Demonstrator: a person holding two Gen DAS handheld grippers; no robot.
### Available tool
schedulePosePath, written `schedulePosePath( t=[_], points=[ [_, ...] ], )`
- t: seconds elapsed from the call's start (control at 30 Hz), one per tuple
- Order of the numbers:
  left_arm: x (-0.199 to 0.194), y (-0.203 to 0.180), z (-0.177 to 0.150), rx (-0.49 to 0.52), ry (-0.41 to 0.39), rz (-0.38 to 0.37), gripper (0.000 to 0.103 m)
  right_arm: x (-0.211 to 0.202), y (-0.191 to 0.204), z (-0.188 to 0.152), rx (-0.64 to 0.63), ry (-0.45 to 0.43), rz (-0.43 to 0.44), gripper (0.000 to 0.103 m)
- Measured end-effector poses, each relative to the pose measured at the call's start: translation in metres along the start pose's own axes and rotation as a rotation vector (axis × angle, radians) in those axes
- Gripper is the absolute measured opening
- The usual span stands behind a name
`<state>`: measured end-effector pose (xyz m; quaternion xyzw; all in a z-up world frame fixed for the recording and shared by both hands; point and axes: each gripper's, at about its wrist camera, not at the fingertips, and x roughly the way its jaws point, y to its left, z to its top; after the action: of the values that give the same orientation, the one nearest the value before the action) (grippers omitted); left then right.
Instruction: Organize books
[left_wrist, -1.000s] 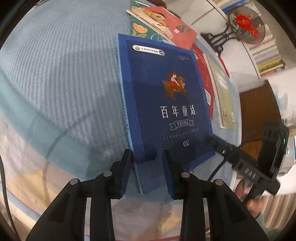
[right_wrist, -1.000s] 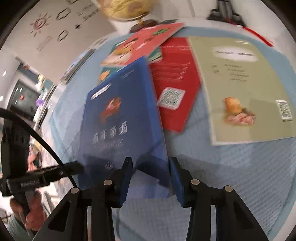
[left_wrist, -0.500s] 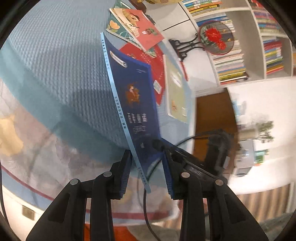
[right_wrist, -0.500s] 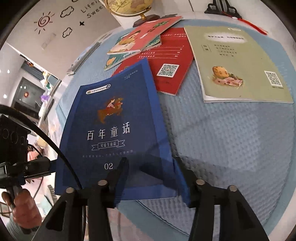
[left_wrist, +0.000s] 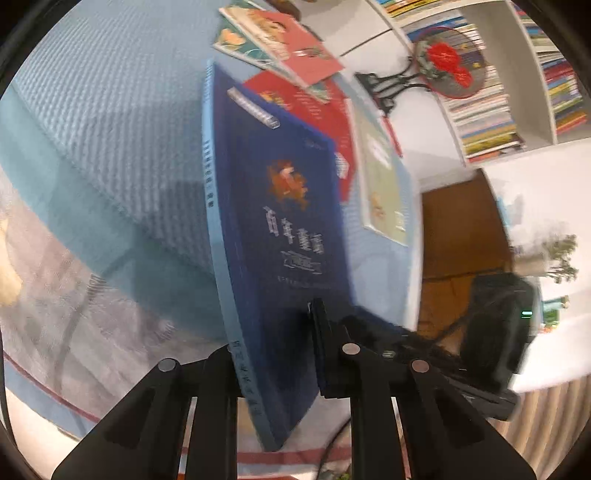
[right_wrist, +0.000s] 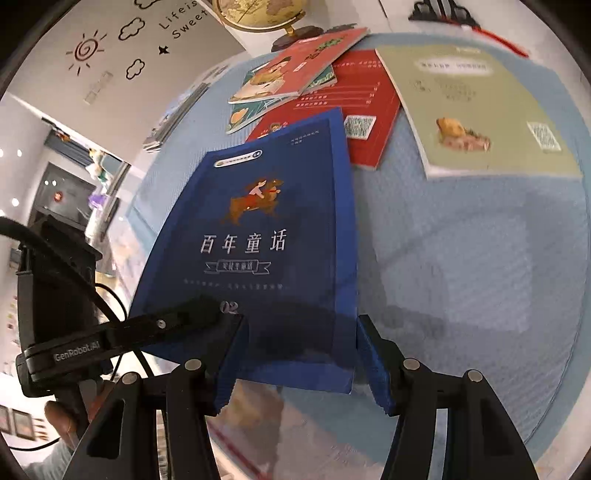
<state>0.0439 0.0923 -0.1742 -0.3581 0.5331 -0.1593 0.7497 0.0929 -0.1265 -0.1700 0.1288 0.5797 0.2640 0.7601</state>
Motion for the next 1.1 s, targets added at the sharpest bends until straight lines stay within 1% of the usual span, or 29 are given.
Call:
schedulePosePath(
  t=[0.07, 0.17, 0.2, 0.23, 0.33, 0.4, 0.43, 0.47, 0.5, 0.53, 0.57, 0.6, 0.67, 0.7, 0.73, 0.77, 0.8, 0.83, 0.87, 0.93, 0.97, 1.0, 1.07, 1.1],
  points=[
    [-0.002, 0.000, 0.002, -0.035, 0.003, -0.059, 0.013, 0.000, -0.004, -0.002, 0.038, 0.007, 0.043, 0.058],
    [-0.004, 0.005, 0.007, -0.100, 0.002, -0.142, 0.013, 0.000, -0.019, -0.007, 0.153, 0.013, 0.172, 0.064],
    [-0.006, 0.008, 0.008, -0.124, 0.006, -0.177, 0.013, 0.001, -0.027, -0.009, 0.206, 0.013, 0.224, 0.068],
    [-0.006, 0.011, 0.009, -0.142, 0.008, -0.203, 0.013, 0.003, -0.032, -0.009, 0.241, 0.014, 0.259, 0.069],
    [-0.007, 0.016, 0.011, -0.185, 0.017, -0.264, 0.013, 0.012, -0.045, -0.005, 0.350, 0.021, 0.370, 0.070],
    [-0.008, 0.022, 0.011, -0.215, 0.028, -0.298, 0.013, 0.018, -0.047, -0.002, 0.383, 0.020, 0.428, 0.070],
    [-0.009, 0.025, 0.011, -0.225, 0.032, -0.305, 0.013, 0.021, -0.044, 0.002, 0.379, 0.016, 0.446, 0.067],
    [-0.009, 0.026, 0.012, -0.225, 0.033, -0.295, 0.013, 0.023, -0.038, 0.006, 0.360, 0.013, 0.453, 0.062],
    [-0.010, 0.027, 0.012, -0.215, 0.035, -0.271, 0.013, 0.023, -0.035, 0.008, 0.347, 0.008, 0.456, 0.046],
    [-0.010, 0.027, 0.013, -0.202, 0.030, -0.238, 0.011, 0.022, -0.029, 0.010, 0.324, -0.003, 0.424, 0.040],
    [-0.010, 0.027, 0.013, -0.194, 0.031, -0.215, 0.011, 0.020, -0.022, 0.012, 0.288, -0.021, 0.393, 0.037],
    [-0.010, 0.026, 0.014, -0.178, 0.031, -0.178, 0.011, 0.018, -0.019, 0.012, 0.263, -0.027, 0.376, 0.032],
    [-0.011, 0.022, 0.015, -0.123, 0.034, -0.091, 0.013, 0.014, -0.006, 0.016, 0.180, -0.037, 0.297, 0.029],
    [-0.010, 0.019, 0.015, -0.093, 0.038, -0.054, 0.013, 0.012, 0.004, 0.018, 0.122, -0.042, 0.244, 0.028],
    [-0.009, 0.016, 0.015, -0.068, 0.039, -0.022, 0.013, 0.011, 0.018, 0.018, 0.042, -0.048, 0.175, 0.027],
    [-0.008, 0.012, 0.015, -0.038, 0.039, 0.016, 0.013, 0.010, 0.029, 0.018, -0.019, -0.053, 0.125, 0.027],
    [-0.008, 0.006, 0.016, 0.000, 0.038, 0.058, 0.013, 0.010, 0.046, 0.017, -0.115, -0.064, 0.047, 0.027],
    [-0.008, 0.000, 0.016, 0.042, 0.038, 0.100, 0.013, 0.010, 0.058, 0.015, -0.179, -0.071, -0.005, 0.027],
    [-0.008, -0.007, 0.016, 0.085, 0.036, 0.140, 0.013, 0.011, 0.067, 0.014, -0.220, -0.073, -0.040, 0.027],
    [-0.012, -0.019, 0.017, 0.176, 0.030, 0.208, 0.014, 0.012, 0.071, 0.015, -0.235, -0.067, -0.039, 0.027],
    [-0.015, -0.021, 0.017, 0.197, 0.031, 0.214, 0.014, 0.010, 0.073, 0.016, -0.237, -0.068, -0.029, 0.027],
    [-0.020, -0.021, 0.019, 0.201, 0.040, 0.203, 0.015, 0.009, 0.075, 0.017, -0.250, -0.073, -0.023, 0.027],
    [-0.030, -0.017, 0.023, 0.181, 0.049, 0.181, 0.015, 0.003, 0.086, 0.013, -0.323, -0.094, -0.030, 0.027],
    [-0.036, -0.016, 0.025, 0.181, 0.048, 0.179, 0.015, 0.002, 0.086, 0.011, -0.348, -0.098, -0.034, 0.027]
  ],
)
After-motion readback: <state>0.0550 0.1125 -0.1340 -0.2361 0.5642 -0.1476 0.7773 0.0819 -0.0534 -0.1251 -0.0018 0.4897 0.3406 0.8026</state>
